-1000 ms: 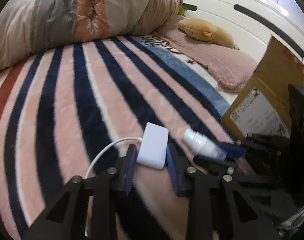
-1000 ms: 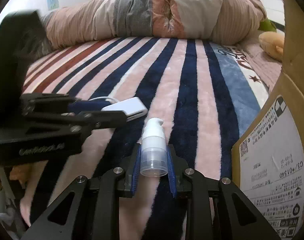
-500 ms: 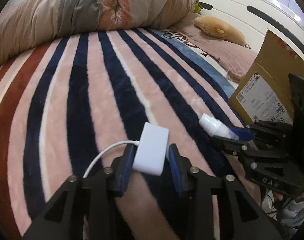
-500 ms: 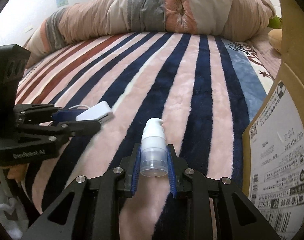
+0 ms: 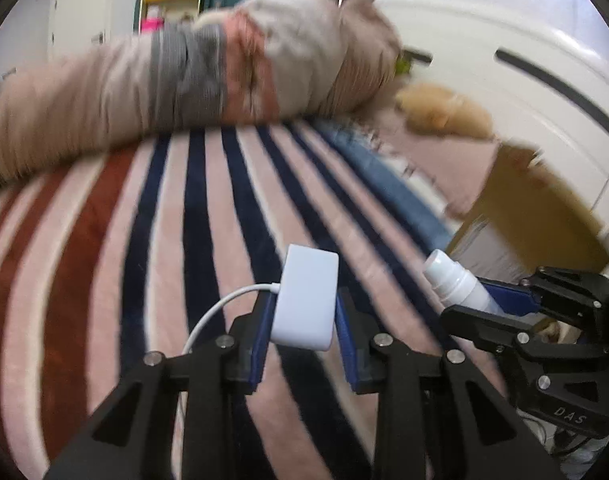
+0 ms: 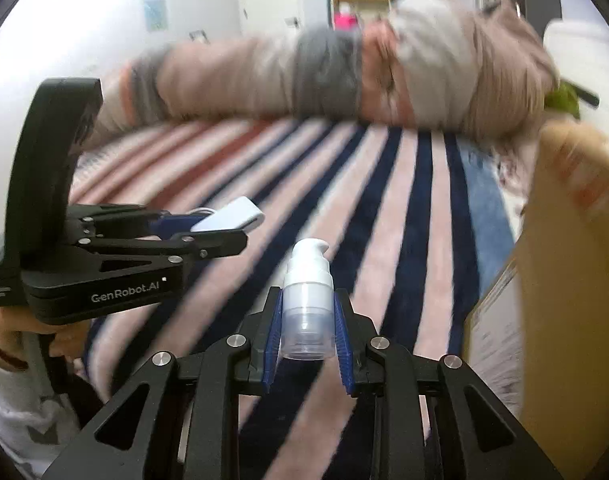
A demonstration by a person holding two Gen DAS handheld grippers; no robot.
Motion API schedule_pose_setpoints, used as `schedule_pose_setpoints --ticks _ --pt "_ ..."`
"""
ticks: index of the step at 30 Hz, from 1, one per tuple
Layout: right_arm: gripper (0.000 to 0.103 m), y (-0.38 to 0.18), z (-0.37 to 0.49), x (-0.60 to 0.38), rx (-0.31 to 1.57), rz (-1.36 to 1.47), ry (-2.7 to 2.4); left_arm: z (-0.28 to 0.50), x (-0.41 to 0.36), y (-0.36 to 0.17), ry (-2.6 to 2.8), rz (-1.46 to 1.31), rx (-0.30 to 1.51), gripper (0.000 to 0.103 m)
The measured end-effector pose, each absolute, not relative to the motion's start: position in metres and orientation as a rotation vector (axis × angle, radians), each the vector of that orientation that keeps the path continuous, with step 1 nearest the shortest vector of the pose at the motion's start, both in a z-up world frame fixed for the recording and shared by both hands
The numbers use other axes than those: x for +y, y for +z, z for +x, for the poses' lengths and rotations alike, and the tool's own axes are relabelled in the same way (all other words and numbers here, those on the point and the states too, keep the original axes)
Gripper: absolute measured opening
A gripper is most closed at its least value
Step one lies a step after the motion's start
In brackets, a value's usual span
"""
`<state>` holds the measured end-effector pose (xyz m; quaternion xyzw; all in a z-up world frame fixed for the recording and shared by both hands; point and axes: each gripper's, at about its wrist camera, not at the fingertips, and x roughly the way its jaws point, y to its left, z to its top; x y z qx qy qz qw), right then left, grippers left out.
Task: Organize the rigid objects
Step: 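Place the white adapter and pump bottle into the box, opening both grippers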
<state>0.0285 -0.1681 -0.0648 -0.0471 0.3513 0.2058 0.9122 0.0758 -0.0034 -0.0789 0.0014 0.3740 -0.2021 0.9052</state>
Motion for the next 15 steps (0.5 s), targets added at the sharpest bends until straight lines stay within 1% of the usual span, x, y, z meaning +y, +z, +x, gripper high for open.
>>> schedule_pose_setpoints --ticks 5,7,11,15 --pt "0.020 -0.011 -0.005 -0.190 0.586 -0.077 0.420 0.035 -0.027 -0.008 -0.468 0.038 0.643 0.028" --pt "0.020 0.003 -0.015 -0.206 0.542 -0.064 0.391 0.024 -0.044 0.012 -0.511 0.047 0.602 0.028" --pt "0.020 0.011 -0.021 -0.247 0.522 -0.032 0.300 0.016 -0.087 0.036 -0.597 0.068 0.575 0.028" --pt "0.020 0.002 -0.021 -0.291 0.563 -0.024 0.213 0.020 -0.142 0.046 -0.682 0.114 0.581 0.028"
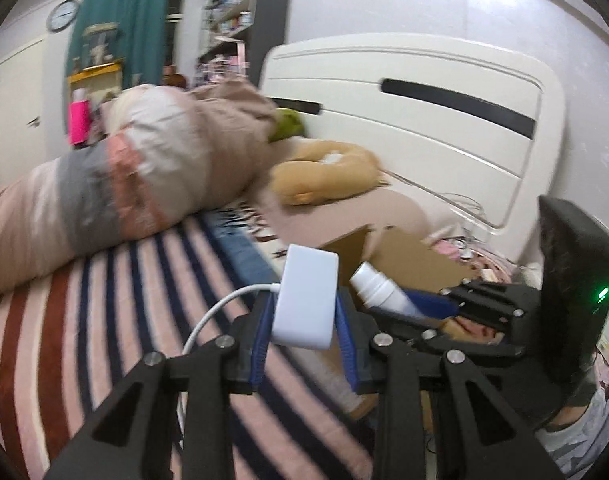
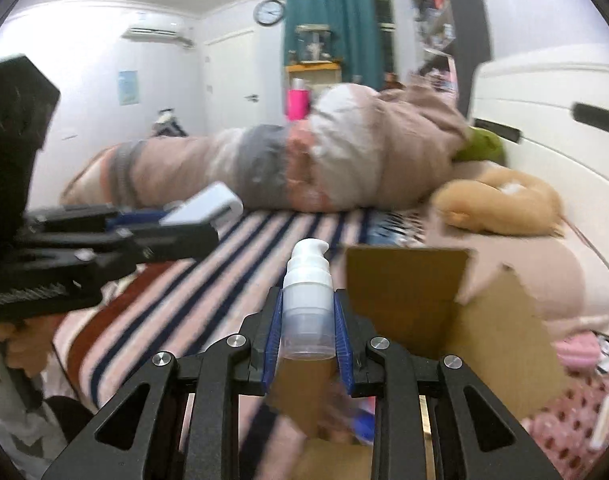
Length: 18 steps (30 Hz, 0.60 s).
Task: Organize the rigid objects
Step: 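Place the white adapter and pump bottle into the box, opening both grippers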
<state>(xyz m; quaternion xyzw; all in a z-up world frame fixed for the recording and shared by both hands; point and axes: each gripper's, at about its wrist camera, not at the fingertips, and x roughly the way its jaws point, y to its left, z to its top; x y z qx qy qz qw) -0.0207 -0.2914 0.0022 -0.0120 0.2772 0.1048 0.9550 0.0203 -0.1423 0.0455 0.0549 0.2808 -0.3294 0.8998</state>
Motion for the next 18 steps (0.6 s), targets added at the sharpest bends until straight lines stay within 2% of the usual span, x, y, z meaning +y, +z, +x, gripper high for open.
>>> schedule_pose_setpoints --ticks 9,15,18 --pt "0.020 -0.027 -0.010 -0.344 0.676 -0.021 0.138 0.040 -0.222 0.025 -0.753 0.162 0.693 0.028" --pt "0.020 -0.036 -0.005 -0.355 0.706 -0.008 0.117 0.051 -0.235 0.006 -0.740 0.191 0.757 0.028" --pt "0.020 -0.040 -0.003 -0.359 0.720 -0.002 0.108 0.053 -0.236 0.002 -0.735 0.208 0.767 0.031"
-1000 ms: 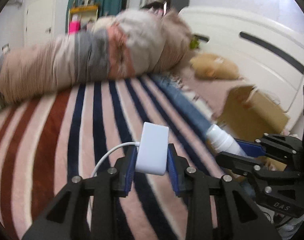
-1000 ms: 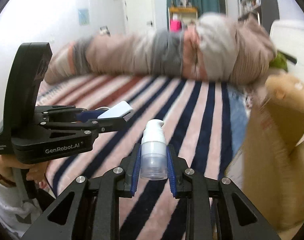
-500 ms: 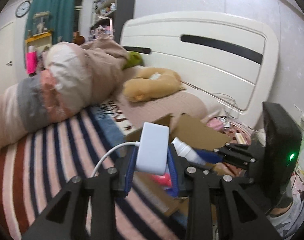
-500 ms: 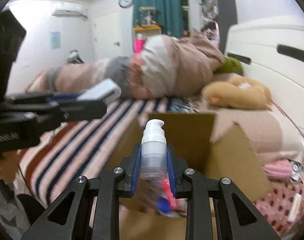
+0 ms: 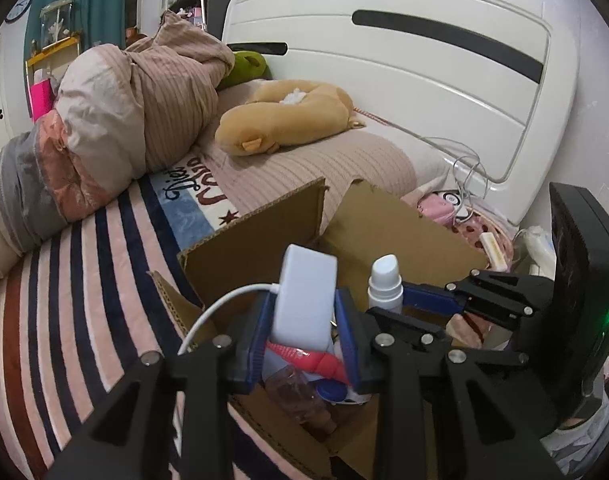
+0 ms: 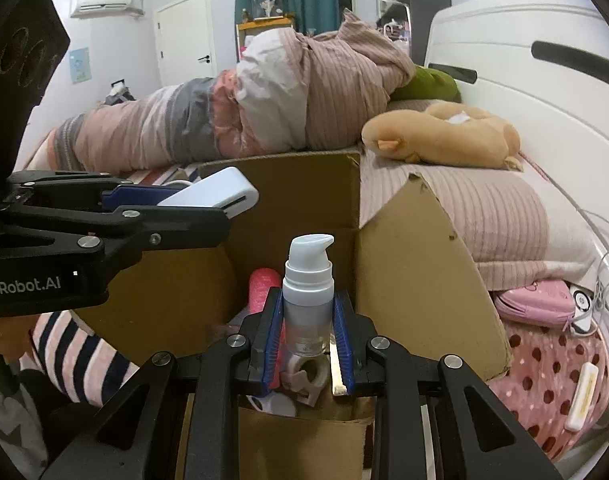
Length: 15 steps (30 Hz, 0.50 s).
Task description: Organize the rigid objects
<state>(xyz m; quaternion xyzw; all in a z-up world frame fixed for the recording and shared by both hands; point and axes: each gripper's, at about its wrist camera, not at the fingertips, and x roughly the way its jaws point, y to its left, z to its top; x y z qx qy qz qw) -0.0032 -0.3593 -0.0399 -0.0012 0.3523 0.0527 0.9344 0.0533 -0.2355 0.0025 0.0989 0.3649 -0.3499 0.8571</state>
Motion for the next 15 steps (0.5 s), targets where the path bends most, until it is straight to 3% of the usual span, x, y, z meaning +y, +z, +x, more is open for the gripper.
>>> schedule_pose_setpoints --ticks 4,8,10,11,13,15 --pt "0.027 -0.039 -0.006 -0.359 0.717 0.001 0.105 0.051 -0.232 0.005 -0.724 0.212 0.755 0.051" --pt "0.032 -0.032 -0.011 -0.353 0.700 -0.013 0.105 0.044 -0.219 0.015 -0.715 0.192 0.722 0.061" --pt "0.036 -0.027 -0.011 -0.352 0.686 -0.012 0.115 0.036 -0.209 0.025 -0.691 0.178 0.686 0.075" --pt "0.040 -0.024 -0.013 -0.351 0.672 -0.010 0.125 0.033 -0.203 0.029 -0.679 0.172 0.666 0.077" --pt "0.058 -0.014 -0.018 -0.347 0.629 -0.015 0.142 0.023 -0.188 0.039 -0.640 0.149 0.623 0.086" --pt "0.065 -0.005 -0.024 -0.340 0.579 -0.046 0.148 0.016 -0.172 0.046 -0.592 0.119 0.591 0.091"
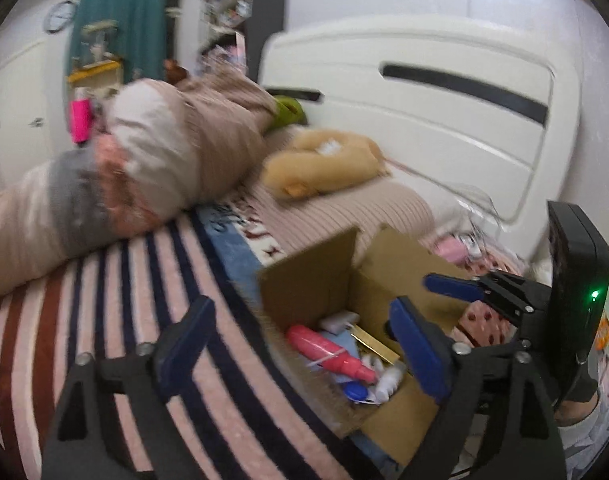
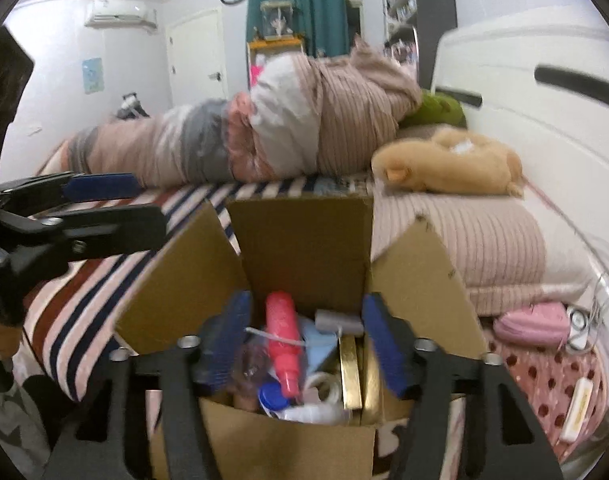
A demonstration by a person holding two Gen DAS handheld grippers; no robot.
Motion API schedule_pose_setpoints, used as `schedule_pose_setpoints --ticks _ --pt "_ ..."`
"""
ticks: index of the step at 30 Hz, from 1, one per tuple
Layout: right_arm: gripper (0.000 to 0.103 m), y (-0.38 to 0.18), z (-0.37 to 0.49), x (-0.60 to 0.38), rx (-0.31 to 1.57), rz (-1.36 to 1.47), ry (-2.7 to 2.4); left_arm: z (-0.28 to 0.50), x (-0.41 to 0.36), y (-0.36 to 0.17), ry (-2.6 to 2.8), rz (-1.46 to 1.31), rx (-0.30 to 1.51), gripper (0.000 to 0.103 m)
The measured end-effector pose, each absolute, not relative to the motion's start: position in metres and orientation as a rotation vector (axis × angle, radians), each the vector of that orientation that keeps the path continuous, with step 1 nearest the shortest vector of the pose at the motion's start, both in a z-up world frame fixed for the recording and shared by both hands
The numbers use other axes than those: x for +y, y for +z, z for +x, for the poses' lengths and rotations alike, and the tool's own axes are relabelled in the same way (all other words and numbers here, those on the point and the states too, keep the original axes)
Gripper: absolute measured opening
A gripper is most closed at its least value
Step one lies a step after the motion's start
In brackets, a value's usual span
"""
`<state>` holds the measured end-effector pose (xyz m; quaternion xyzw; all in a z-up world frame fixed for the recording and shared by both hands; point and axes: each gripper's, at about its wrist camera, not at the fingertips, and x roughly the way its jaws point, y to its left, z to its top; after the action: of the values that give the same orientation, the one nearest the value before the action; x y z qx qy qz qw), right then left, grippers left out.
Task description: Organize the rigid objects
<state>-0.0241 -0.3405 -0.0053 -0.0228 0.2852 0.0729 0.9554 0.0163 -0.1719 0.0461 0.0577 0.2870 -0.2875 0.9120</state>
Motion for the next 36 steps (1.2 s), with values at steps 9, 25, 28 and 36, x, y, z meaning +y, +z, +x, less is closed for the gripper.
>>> schedule_pose_setpoints --ticks 9,25,28,36 --pt "0.098 0.021 -0.038 -0.336 0.434 0.015 0.286 -0.006 -0.100 0.053 -0.293 0.043 0.519 0.102" --pt "0.099 0.018 -0.040 -0.333 0.442 0.039 0.316 -0.012 -0.070 0.035 -0.201 -0.017 0.544 0.102" --pt "0.099 0.019 -0.040 -0.333 0.441 0.043 0.318 -0.013 -0.071 0.036 -0.192 -0.015 0.541 0.102" --pt "0.099 0.019 -0.041 -0.331 0.441 0.042 0.315 -0.014 -0.071 0.037 -0.185 -0.011 0.541 0.102"
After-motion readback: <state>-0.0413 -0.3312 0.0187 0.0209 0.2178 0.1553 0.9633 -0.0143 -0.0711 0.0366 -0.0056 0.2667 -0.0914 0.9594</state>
